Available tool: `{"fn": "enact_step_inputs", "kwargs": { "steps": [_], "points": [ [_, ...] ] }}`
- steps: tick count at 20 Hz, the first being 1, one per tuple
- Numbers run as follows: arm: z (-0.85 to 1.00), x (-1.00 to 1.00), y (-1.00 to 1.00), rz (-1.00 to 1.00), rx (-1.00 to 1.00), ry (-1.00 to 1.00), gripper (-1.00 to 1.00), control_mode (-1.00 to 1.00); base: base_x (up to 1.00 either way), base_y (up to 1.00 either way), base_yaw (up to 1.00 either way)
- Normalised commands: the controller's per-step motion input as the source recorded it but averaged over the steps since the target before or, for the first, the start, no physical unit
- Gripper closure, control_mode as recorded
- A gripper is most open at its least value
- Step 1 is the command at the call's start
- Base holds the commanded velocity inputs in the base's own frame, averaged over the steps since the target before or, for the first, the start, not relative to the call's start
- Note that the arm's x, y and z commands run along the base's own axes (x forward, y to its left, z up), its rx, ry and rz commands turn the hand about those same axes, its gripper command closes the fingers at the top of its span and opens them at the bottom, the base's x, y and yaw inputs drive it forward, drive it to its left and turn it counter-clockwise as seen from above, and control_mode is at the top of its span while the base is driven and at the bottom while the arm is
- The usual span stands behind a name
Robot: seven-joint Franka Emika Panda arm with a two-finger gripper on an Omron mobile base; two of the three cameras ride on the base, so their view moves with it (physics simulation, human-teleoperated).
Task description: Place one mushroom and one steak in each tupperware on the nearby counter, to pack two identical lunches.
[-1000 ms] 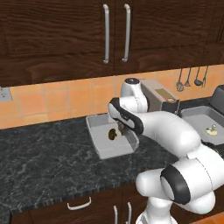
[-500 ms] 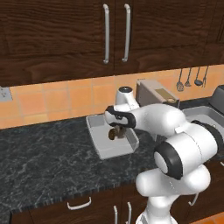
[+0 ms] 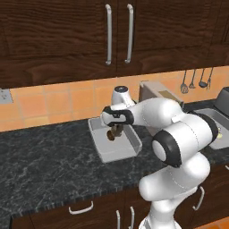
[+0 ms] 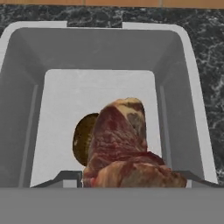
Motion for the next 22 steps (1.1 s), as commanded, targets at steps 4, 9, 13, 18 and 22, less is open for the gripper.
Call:
{"fn": "enact_step_inputs", "kwargs": {
  "steps": [4, 9, 13, 18, 22],
  "points": [
    [0.08, -0.47, -0.47, 0.05, 0.00, -0.01, 1.00, -1.00, 0.00, 0.00, 0.00],
    [-0.47, 0.01, -0.10, 0.13, 0.00, 0.01, 1.00, -1.00, 0.00, 0.00, 0.00],
    [-0.64, 0.18, 0.00, 0.14, 0.00, 0.00, 1.00, -1.00, 0.00, 0.00, 0.00],
    [-0.19, 0.19, 0.12, 0.12, 0.00, -0.01, 1.00, -1.00, 0.00, 0.00, 0.00],
    [-0.01, 0.38, 0.16, 0.08, 0.00, -0.07, 1.00, -1.00, 0.00, 0.00, 0.00]
  ]
}}
